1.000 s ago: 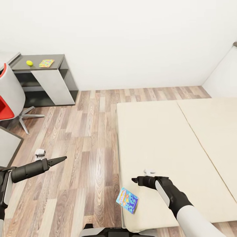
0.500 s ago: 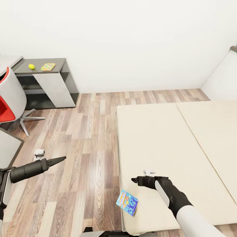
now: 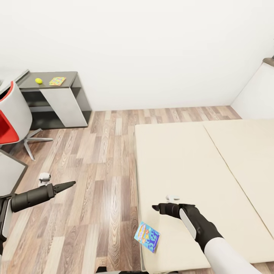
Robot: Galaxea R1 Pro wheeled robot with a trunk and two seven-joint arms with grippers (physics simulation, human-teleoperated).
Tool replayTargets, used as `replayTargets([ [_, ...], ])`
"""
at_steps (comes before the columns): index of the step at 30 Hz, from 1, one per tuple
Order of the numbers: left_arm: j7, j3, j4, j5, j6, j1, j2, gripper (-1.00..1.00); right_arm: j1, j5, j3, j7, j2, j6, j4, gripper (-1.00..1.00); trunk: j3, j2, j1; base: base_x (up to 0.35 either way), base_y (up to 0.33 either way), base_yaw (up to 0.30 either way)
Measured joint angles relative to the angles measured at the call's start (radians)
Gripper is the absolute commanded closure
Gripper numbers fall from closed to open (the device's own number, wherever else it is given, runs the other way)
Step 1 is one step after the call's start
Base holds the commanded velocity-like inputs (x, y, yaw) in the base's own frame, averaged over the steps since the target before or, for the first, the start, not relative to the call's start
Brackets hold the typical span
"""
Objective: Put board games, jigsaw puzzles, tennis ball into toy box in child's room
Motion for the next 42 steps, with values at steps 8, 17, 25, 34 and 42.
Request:
replayTargets([
  [8, -0.004, 0.003, 0.001, 0.001, 0.002, 0.000, -0.002, -1.00, 0.000, 0.000, -0.001, 0.001, 0.001, -0.001, -0.002, -1.00, 0.013, 0.000, 0.000, 0.000, 0.000, 0.000],
  [17, 0.002, 0.012, 0.001, 0.000, 0.003, -0.001, 0.008, -1.00, 0.000, 0.002, 0.003, 0.000, 0.005, -0.001, -0.003, -1.00, 0.028, 0.000, 0.000, 0.000, 0.000, 0.000],
  [25, 0.004, 0.018, 0.029, -0.001, -0.008, 0.000, 0.016, -1.00, 0.000, 0.002, 0.001, -0.001, -0.002, -0.001, -0.004, -1.00, 0.041, 0.000, 0.000, 0.000, 0.000, 0.000],
  [34, 0.009, 0.021, 0.089, -0.002, -0.033, 0.000, 0.017, -1.00, 0.000, 0.002, -0.001, -0.001, -0.005, -0.003, 0.000, -1.00, 0.056, 0.000, 0.000, 0.000, 0.000, 0.000],
  [42, 0.009, 0.022, 0.105, -0.003, -0.040, -0.001, 0.017, -1.00, 0.000, 0.002, 0.001, 0.000, 0.000, -0.021, 0.001, -1.00, 0.070, 0.000, 0.000, 0.000, 0.000, 0.000],
])
